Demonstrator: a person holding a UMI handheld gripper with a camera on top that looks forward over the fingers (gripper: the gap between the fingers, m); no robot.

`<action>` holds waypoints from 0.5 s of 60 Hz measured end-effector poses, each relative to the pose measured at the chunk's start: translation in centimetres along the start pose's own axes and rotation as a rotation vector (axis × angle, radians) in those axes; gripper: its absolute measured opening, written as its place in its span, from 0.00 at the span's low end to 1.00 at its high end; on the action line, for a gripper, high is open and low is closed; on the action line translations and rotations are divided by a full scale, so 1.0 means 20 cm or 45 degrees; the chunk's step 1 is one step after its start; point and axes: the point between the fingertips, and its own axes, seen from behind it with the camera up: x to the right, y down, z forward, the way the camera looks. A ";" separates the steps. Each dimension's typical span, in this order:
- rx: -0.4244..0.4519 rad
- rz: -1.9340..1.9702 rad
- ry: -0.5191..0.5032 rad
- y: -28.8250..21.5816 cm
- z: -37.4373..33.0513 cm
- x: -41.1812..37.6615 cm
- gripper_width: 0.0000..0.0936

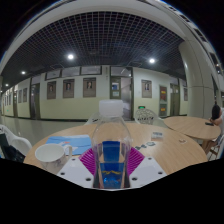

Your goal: Pour water

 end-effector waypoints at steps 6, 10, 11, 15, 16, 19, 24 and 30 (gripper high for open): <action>-0.009 -0.006 0.008 -0.03 -0.02 0.05 0.39; -0.022 -0.004 0.019 -0.01 -0.01 0.05 0.44; -0.027 -0.001 0.021 -0.01 -0.02 0.07 0.46; -0.049 0.019 0.025 -0.02 0.00 0.11 0.53; -0.056 0.027 0.029 -0.03 0.01 0.14 0.56; -0.092 0.029 0.018 -0.01 0.01 0.14 0.74; -0.115 0.017 -0.019 -0.02 0.02 0.17 0.91; -0.137 0.043 -0.021 -0.04 -0.02 0.24 0.90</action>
